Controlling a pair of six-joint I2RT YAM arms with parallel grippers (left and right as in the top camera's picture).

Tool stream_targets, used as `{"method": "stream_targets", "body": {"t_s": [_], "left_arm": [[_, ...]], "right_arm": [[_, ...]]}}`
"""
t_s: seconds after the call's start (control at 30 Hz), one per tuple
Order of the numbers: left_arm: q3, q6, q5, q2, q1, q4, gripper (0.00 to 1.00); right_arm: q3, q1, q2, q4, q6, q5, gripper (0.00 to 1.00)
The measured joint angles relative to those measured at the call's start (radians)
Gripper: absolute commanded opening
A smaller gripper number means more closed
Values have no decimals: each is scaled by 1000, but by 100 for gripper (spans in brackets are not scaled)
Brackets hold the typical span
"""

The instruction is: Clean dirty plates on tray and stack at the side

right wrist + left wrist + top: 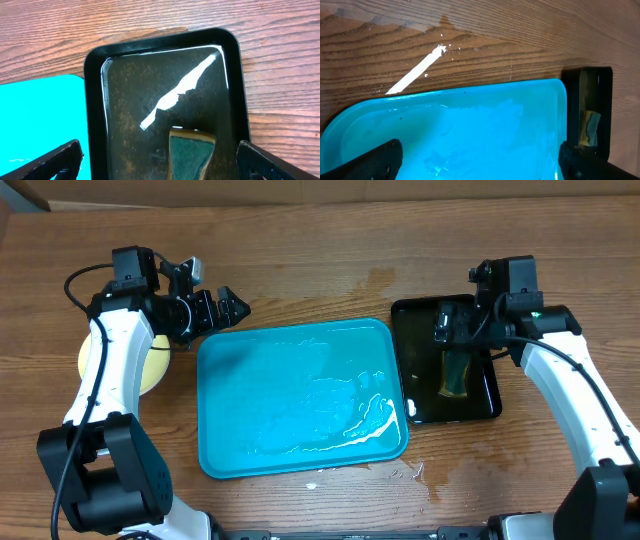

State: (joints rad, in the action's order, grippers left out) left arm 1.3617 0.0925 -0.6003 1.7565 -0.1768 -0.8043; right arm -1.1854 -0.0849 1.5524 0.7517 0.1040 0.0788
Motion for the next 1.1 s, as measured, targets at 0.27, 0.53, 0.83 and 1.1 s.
{"method": "stream_targets", "body": {"t_s": [0.27, 0.53, 0.83, 1.1], "left_arm": [[0, 0, 0, 0, 0, 0, 100], [0, 0, -2, 0, 0, -3, 100], [0, 0, -2, 0, 0, -2, 100], [0, 0, -2, 0, 0, -2, 100]], "right_arm": [[2, 0, -333, -1, 0, -10, 100], [2, 0, -760, -123, -47, -57, 100], [214, 0, -1229, -236, -137, -71, 100], [628, 0, -1462, -512, -146, -55, 100]]}}
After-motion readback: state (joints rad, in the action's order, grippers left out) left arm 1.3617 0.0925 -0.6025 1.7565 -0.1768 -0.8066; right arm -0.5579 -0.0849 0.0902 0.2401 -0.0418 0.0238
